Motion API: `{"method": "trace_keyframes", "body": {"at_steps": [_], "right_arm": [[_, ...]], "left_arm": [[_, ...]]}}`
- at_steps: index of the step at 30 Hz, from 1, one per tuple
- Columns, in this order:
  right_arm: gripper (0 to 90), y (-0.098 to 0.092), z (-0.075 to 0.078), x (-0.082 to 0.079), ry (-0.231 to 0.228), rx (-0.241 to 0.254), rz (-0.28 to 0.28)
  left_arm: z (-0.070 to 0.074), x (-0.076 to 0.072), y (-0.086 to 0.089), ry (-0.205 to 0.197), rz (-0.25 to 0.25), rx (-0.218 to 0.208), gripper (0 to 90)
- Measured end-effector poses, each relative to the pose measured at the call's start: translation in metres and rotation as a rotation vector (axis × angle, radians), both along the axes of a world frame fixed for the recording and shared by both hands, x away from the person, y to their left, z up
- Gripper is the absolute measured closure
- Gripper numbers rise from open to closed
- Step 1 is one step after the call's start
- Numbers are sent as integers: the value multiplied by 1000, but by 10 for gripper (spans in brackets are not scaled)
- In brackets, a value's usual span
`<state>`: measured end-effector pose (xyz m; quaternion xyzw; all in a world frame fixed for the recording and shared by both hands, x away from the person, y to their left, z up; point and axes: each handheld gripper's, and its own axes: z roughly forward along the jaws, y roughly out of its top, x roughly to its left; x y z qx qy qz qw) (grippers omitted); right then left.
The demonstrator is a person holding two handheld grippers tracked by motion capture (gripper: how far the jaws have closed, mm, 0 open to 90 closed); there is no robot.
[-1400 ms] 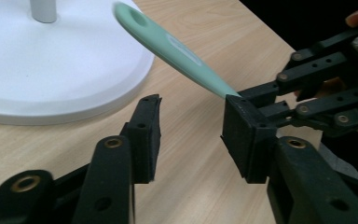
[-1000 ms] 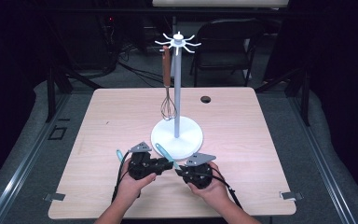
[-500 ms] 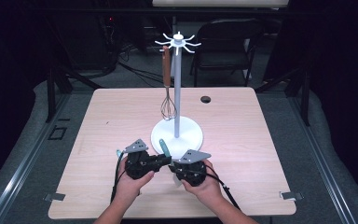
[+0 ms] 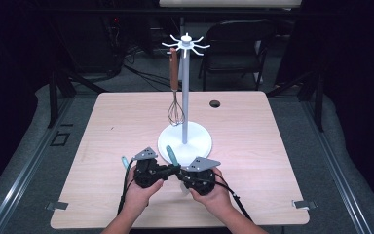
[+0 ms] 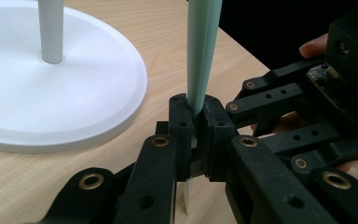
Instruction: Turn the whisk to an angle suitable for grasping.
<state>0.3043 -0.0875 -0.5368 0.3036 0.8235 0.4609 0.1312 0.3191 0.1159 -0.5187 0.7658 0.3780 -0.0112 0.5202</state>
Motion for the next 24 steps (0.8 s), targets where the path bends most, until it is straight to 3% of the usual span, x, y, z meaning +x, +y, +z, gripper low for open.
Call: {"method": "trace_keyframes", "body": {"at_steps": [5, 10, 19, 24], "right_arm": [[740, -4, 1, -2, 8, 0, 5], [713, -22, 3, -12, 2, -12, 12], [681, -74, 1, -18, 13, -27, -81], [658, -90, -4, -13, 26, -6, -134]], "left_arm": [[0, 1, 0, -5, -2, 7, 846], [0, 3, -3, -8, 0, 6, 846], [1, 9, -23, -23, 5, 15, 846], [1, 12, -32, -35, 0, 27, 846]]}}
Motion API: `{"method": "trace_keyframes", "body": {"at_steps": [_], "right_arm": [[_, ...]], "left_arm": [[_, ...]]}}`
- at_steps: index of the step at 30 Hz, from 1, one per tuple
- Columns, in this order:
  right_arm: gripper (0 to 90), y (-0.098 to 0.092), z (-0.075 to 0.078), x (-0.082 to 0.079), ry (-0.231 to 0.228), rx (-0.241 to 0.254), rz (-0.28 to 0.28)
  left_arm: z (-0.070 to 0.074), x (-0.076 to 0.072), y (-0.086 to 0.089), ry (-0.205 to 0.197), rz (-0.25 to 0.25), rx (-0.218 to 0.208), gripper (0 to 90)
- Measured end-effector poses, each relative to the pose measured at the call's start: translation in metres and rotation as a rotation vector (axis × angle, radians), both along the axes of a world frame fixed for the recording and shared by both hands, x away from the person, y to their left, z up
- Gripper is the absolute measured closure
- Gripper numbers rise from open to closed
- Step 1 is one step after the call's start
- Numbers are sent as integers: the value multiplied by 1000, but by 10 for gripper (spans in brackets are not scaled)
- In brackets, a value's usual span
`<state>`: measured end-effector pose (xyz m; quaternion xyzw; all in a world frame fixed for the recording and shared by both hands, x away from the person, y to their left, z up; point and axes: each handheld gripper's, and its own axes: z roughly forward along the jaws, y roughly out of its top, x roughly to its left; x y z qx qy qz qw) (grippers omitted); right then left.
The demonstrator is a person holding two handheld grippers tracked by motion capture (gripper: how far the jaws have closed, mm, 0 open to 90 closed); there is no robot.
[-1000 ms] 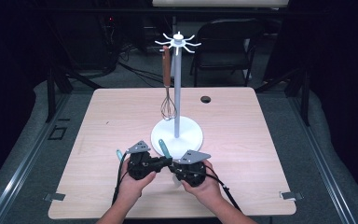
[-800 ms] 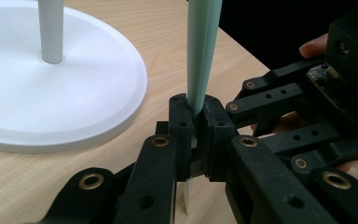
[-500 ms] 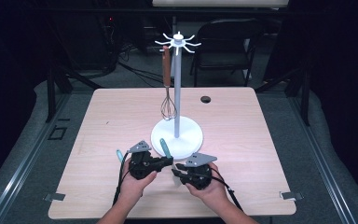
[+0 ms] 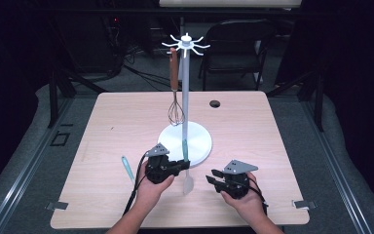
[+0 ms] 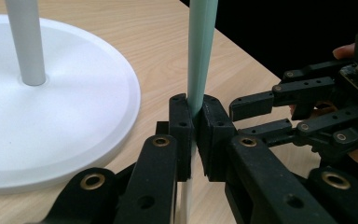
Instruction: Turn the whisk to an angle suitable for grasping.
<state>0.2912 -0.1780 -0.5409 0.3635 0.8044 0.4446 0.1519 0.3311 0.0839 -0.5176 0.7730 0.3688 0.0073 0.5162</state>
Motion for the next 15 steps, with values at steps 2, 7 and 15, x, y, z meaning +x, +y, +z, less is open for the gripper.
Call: {"method": "trace_keyframes", "body": {"at_steps": [2, 7, 15], "right_arm": [[653, -2, -2, 2, 4, 4, -11], [628, -4, -6, 4, 10, 13, -20], [593, -3, -10, 5, 14, -25, -17]], "left_arm": [[0, 1, -2, -1, -1, 4, 847], [2, 2, -3, 5, -6, 17, 848], [9, 2, -1, 5, -26, 42, 849]]}}
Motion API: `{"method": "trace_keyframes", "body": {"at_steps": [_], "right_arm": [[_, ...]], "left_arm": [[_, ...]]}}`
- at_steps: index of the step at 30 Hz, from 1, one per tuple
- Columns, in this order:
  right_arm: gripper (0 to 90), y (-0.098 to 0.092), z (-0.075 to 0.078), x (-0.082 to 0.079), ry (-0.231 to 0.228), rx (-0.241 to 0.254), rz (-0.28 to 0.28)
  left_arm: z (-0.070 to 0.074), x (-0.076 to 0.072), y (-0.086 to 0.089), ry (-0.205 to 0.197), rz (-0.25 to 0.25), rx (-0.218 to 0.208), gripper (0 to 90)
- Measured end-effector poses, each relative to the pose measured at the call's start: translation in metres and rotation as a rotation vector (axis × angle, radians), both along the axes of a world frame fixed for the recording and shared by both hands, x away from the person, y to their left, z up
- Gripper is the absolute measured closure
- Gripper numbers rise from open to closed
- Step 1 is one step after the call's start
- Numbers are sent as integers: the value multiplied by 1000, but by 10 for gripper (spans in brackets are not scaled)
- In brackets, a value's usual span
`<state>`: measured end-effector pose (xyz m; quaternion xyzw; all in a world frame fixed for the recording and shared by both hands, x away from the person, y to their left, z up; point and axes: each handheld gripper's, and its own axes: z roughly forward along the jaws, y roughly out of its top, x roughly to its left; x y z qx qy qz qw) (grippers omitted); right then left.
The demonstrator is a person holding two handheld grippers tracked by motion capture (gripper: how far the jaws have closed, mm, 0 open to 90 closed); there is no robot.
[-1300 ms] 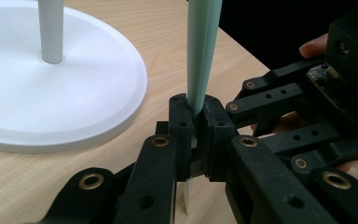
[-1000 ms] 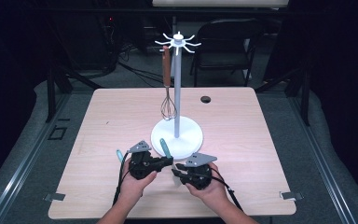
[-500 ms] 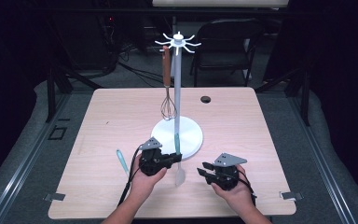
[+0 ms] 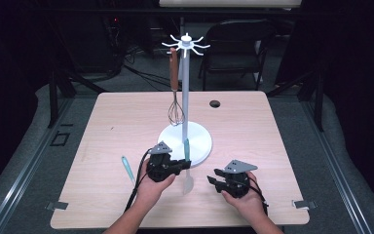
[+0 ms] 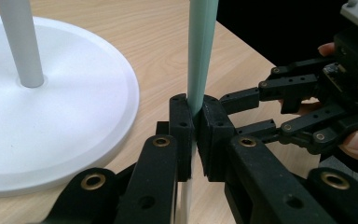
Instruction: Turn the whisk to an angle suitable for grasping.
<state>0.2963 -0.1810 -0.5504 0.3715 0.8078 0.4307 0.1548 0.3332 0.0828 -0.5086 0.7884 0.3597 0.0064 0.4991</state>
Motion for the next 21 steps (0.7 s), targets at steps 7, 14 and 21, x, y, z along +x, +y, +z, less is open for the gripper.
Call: {"method": "trace_keyframes", "body": {"at_steps": [7, 14, 21], "right_arm": [[567, 1, -3, 2, 46, -9, 15], [558, 2, -2, 2, 100, -23, 18], [570, 2, 1, 3, 144, -45, 20]], "left_arm": [[15, 2, 8, -24, -4, 8, 849], [39, 9, 15, -64, -9, 21, 849], [72, 18, 20, -93, -22, 29, 848]]}}
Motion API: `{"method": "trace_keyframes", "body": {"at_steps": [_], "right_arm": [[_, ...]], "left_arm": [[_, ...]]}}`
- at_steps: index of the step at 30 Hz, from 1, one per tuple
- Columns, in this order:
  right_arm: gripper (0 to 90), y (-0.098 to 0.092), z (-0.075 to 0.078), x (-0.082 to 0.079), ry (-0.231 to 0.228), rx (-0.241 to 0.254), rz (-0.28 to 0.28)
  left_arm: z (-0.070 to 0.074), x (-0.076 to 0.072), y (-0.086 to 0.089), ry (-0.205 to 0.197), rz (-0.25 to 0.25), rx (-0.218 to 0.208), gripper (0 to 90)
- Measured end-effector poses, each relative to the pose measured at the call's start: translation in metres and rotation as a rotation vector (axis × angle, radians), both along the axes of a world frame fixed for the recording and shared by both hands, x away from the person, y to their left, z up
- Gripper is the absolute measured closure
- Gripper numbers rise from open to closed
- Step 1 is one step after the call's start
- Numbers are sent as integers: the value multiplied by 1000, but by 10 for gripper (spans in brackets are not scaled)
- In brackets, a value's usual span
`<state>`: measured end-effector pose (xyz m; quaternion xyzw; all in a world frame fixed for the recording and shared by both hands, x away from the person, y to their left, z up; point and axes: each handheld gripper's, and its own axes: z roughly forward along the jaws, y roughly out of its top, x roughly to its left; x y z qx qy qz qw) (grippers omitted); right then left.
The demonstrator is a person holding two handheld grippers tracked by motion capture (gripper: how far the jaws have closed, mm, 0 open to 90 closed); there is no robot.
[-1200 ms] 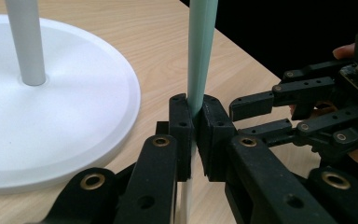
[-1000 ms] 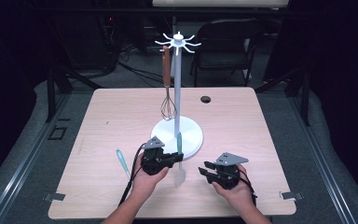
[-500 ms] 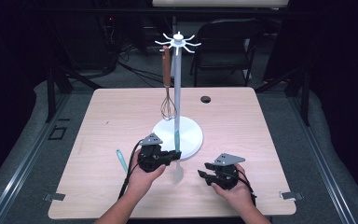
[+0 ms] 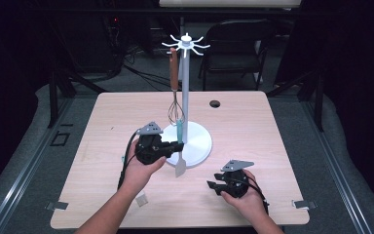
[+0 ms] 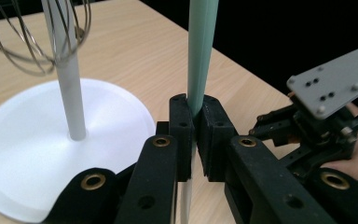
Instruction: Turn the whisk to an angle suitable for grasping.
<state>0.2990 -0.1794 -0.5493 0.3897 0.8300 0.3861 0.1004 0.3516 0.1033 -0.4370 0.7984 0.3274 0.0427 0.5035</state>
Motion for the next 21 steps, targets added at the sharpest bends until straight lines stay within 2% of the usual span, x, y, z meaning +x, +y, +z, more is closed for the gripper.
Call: {"method": "trace_keyframes", "body": {"at_steps": [7, 9, 16, 20, 21], "right_arm": [[575, -3, 0, 1, 15, -15, -15], [575, -3, 0, 1, 13, -12, -18], [576, -6, -1, 2, 1, -10, -29], [576, -6, -2, 2, 5, -1, -33], [576, -5, -3, 2, 4, 15, -36]], "left_arm": [[40, 12, 1, -57, -24, -7, 849], [50, 16, 1, -65, -27, -4, 849], [77, 28, 0, -74, -36, -37, 849], [95, 32, -4, -89, -52, -36, 850], [101, 33, -6, -88, -54, -32, 850]]}}
